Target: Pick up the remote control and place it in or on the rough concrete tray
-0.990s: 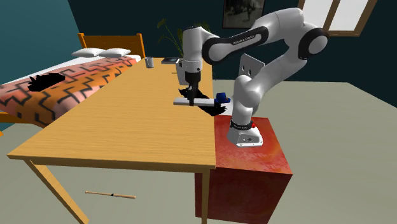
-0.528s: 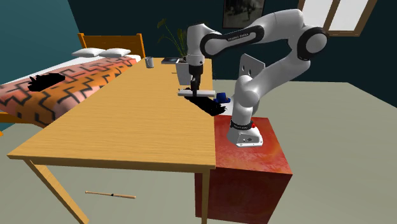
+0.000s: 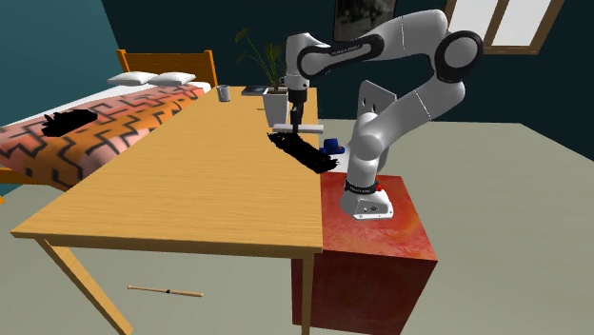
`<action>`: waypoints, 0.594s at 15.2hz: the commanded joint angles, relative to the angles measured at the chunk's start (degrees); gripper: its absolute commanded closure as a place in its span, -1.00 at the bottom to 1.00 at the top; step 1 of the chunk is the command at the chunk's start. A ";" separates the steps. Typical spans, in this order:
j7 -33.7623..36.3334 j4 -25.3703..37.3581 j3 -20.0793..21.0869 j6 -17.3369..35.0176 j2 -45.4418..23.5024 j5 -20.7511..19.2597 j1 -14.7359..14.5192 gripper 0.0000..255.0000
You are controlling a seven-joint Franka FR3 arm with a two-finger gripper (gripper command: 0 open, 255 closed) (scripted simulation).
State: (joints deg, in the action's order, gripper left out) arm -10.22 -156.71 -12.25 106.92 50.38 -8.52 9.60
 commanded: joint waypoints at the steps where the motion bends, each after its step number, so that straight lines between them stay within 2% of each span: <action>1: -4.27 2.24 -4.06 0.86 -2.81 -2.79 1.95 1.00; 9: -4.26 -2.98 -5.40 7.79 -4.55 -4.00 2.42 1.00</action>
State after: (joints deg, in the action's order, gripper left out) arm -14.57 -159.15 -17.57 113.90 46.06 -12.44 12.04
